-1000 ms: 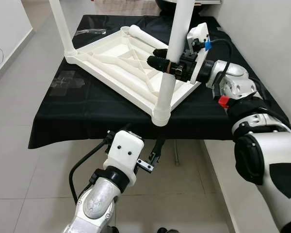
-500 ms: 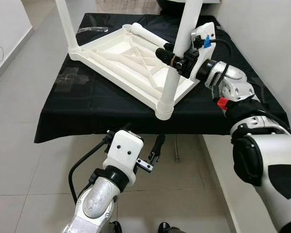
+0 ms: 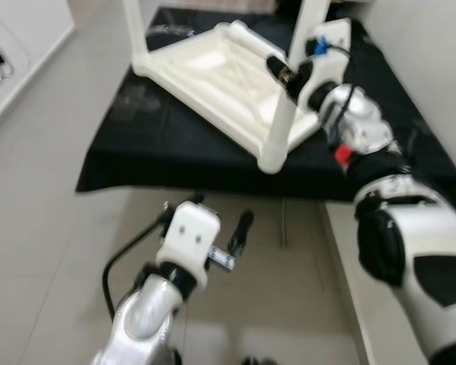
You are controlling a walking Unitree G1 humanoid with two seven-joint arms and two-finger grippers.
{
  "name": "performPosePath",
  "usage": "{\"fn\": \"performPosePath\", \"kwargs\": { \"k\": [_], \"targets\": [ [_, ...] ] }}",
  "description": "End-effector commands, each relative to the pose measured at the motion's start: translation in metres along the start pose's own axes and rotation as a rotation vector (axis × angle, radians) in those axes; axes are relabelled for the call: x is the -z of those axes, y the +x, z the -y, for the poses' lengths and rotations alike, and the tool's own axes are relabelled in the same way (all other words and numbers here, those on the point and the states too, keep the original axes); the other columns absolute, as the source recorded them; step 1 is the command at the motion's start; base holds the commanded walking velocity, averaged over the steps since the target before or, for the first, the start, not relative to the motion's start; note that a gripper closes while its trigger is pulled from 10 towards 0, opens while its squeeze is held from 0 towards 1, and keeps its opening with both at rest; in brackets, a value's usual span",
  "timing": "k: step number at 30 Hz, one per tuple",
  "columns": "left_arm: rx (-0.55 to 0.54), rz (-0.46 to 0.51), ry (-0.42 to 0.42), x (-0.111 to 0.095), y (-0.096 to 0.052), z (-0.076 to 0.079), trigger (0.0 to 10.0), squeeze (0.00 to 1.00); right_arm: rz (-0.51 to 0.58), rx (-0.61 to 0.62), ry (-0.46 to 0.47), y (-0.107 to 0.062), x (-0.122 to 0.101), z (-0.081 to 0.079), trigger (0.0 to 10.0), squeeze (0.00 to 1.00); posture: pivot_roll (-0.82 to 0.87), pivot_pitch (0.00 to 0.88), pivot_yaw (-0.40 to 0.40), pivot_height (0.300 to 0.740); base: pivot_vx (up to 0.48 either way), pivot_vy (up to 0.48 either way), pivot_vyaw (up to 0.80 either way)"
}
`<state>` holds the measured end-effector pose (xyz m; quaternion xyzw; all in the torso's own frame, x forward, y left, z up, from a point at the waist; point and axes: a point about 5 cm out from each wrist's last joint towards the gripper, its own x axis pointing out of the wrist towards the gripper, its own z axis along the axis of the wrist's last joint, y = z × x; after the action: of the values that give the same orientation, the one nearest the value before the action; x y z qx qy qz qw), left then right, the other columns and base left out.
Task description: Building children table
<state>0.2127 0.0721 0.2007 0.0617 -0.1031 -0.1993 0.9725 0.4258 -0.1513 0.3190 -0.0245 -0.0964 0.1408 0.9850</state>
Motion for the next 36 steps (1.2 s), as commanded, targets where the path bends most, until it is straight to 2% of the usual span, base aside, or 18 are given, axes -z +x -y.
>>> {"fn": "performPosePath", "kwargs": {
  "k": [1,13,17,21,24,26,32,36],
  "targets": [
    [0.009,-0.008,0.008,0.002,-0.001,0.002,10.0,0.00,-0.293,0.100,0.089,-0.014,0.068,0.004,10.0,0.00,0.12,0.240,-0.056,0.740,0.000,0.000,0.00],
    [0.014,-0.001,0.005,0.000,-0.001,0.003,10.0,0.00,-0.295,0.238,0.174,-0.008,0.067,-0.007,10.0,0.00,0.12,0.234,-0.055,0.740,0.000,0.000,0.00],
    [0.014,-0.003,0.007,0.001,-0.001,0.004,10.0,0.00,-0.286,0.369,0.217,-0.008,0.066,-0.007,10.0,0.00,0.13,0.226,-0.058,0.740,0.000,0.000,0.00],
    [0.010,-0.004,0.008,0.001,-0.002,0.003,10.0,0.00,-0.282,0.425,0.230,-0.009,0.068,-0.007,10.0,0.00,0.13,0.226,-0.058,0.740,0.000,0.000,0.00],
    [0.010,-0.004,0.008,0.001,-0.002,0.004,10.0,0.00,-0.263,0.426,0.195,-0.008,0.068,-0.013,10.0,0.00,0.13,0.219,-0.059,0.740,0.000,0.000,0.00],
    [0.010,-0.004,0.009,0.002,-0.002,0.004,10.0,0.00,-0.240,0.421,0.129,-0.007,0.066,-0.016,10.0,0.00,0.13,0.219,-0.059,0.740,0.000,0.000,0.00],
    [0.010,-0.004,0.010,0.002,-0.002,0.004,10.0,0.00,-0.208,0.518,0.066,-0.009,0.066,-0.014,10.0,0.00,0.12,0.217,-0.060,0.740,0.000,0.000,0.00],
    [0.011,-0.003,0.010,0.002,-0.002,0.004,10.0,0.00,-0.225,0.507,0.062,-0.010,0.072,-0.021,10.0,0.00,0.12,0.213,-0.060,0.740,0.000,0.000,0.00]
  ]
}}
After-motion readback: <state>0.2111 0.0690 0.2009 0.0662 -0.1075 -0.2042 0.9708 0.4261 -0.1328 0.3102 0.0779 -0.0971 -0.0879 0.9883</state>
